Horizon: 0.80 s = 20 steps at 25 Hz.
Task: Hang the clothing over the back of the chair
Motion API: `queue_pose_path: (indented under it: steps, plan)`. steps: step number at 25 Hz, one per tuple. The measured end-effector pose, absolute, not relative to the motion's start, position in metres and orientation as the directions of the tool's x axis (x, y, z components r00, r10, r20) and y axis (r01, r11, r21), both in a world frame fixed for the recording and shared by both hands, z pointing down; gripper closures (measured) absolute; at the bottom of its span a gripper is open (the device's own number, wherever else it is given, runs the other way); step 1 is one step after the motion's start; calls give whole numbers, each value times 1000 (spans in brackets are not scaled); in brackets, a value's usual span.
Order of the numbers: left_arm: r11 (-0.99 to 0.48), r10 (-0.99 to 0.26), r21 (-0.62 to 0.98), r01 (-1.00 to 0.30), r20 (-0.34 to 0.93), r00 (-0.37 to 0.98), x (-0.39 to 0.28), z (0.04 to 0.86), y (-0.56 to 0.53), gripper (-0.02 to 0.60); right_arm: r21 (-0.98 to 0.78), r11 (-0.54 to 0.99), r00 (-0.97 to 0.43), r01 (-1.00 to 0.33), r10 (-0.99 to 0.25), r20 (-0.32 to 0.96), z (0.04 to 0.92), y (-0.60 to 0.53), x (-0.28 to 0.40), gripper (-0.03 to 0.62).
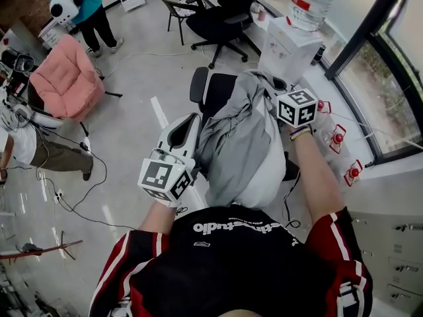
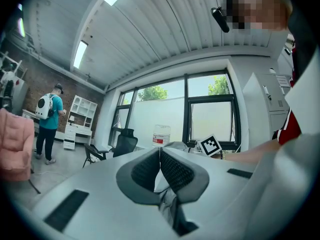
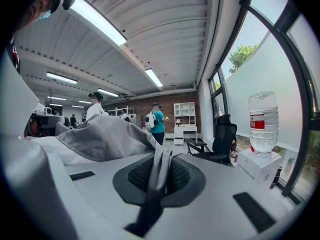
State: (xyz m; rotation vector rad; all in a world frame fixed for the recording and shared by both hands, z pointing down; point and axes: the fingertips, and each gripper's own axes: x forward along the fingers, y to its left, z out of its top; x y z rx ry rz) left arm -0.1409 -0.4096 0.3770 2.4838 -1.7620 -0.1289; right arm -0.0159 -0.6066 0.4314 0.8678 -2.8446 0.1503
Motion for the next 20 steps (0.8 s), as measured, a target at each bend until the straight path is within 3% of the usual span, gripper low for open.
queue_pose_path:
  steps: [20]
  plan:
    - [-332, -942, 126, -935, -1, 335, -131, 379, -418, 558, -91, 837, -837, -539, -521, 167, 438, -618, -9, 560]
